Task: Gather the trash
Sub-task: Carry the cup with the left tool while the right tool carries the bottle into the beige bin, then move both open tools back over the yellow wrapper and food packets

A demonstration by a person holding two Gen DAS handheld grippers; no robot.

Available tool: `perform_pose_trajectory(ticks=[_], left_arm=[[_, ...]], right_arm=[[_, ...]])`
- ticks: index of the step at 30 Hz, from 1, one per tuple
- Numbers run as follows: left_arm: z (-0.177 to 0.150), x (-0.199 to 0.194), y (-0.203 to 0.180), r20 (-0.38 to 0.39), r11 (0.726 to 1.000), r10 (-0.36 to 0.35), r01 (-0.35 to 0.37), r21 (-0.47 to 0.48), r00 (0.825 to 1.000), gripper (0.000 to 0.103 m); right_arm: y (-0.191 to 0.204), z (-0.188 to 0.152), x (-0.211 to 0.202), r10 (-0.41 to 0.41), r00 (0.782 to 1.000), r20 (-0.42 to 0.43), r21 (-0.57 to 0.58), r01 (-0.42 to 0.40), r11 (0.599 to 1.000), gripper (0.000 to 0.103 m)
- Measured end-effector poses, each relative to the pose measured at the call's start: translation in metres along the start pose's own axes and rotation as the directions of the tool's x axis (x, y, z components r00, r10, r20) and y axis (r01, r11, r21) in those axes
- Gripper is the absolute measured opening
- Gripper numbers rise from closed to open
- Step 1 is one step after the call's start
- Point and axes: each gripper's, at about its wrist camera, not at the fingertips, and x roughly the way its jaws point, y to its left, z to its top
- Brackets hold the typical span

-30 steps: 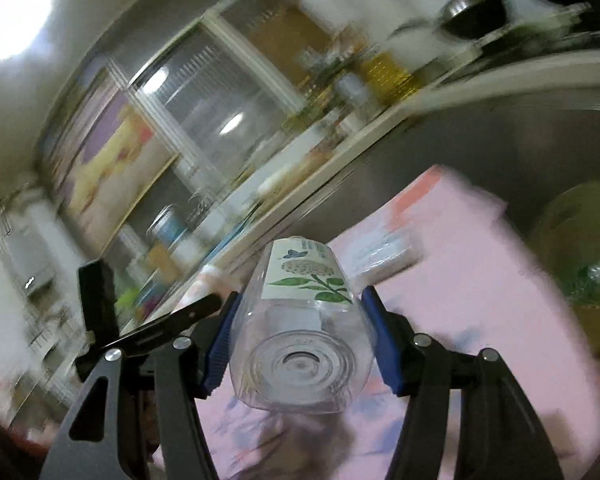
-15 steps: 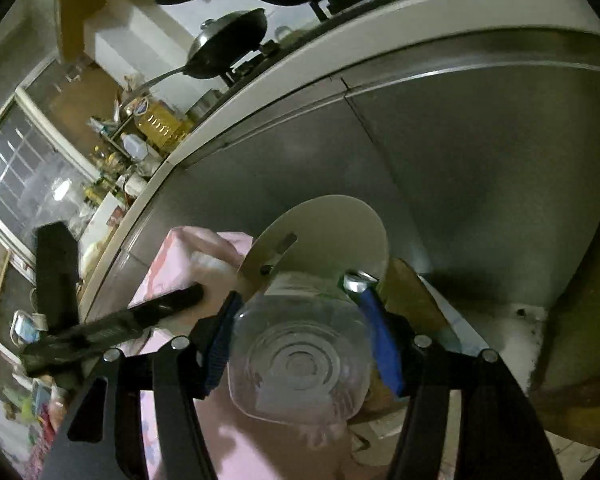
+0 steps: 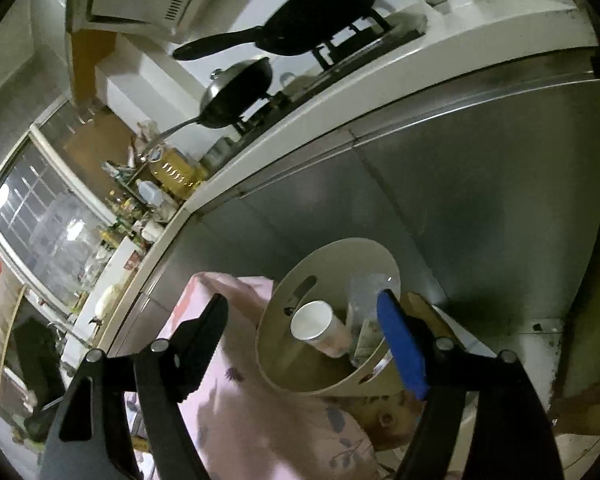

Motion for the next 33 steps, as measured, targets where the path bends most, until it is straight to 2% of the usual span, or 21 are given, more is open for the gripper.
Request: perform_pose_trajectory(ticks=[2, 5, 11, 13, 17, 22, 25, 29, 33], left_arm=[[-0.023, -0.024, 0.014, 0.021, 0.999, 0.036, -0.035, -0.014, 0.999, 0.086], [-0.063, -0.055, 0.036, 0.011, 0.997, 0.073, -0.072, -0.038, 0.997, 0.086], [-0.137, -0.12, 0.094, -0.005, 0.971, 0.195, -0.194, -0.138, 0.981, 0.086], [-0.157, -0.139, 0.115, -0.016, 0.955, 0.234, -0.233, -0.185, 0.972, 0.086], [-0.198, -0.182, 0.166, -0.033, 0.898, 0.33, -0.325, -0.298, 0.943, 0.086], [-0.24, -0.218, 0.213, -0.05, 0.82, 0.399, -0.38, -0.428, 0.916, 0.086], [-0.258, -0.229, 0.231, -0.061, 0.788, 0.415, -0.392, -0.474, 0.908, 0.086], [-0.274, -0.234, 0.243, -0.074, 0.762, 0.438, -0.414, -0.498, 0.896, 0.086], [-0.28, -0.239, 0.25, -0.072, 0.742, 0.471, -0.439, -0.507, 0.879, 0.086]], right_arm=[[0.012, -0.012, -0.001, 0.024, 1.0, -0.015, -0.027, -0.024, 0.999, 0.074], [0.032, -0.029, 0.005, 0.069, 0.996, -0.056, -0.058, -0.072, 0.996, 0.074], [0.095, -0.076, 0.021, 0.161, 0.968, -0.192, -0.149, -0.191, 0.97, 0.074], [0.118, -0.098, 0.027, 0.185, 0.95, -0.251, -0.174, -0.233, 0.957, 0.074], [0.156, -0.137, 0.034, 0.208, 0.912, -0.353, -0.211, -0.294, 0.932, 0.074], [0.201, -0.192, 0.037, 0.203, 0.855, -0.477, -0.275, -0.365, 0.89, 0.074], [0.221, -0.22, 0.036, 0.188, 0.823, -0.536, -0.304, -0.396, 0.867, 0.073], [0.24, -0.256, 0.032, 0.158, 0.78, -0.606, -0.331, -0.428, 0.841, 0.071], [0.252, -0.275, 0.025, 0.142, 0.756, -0.639, -0.352, -0.452, 0.82, 0.067]])
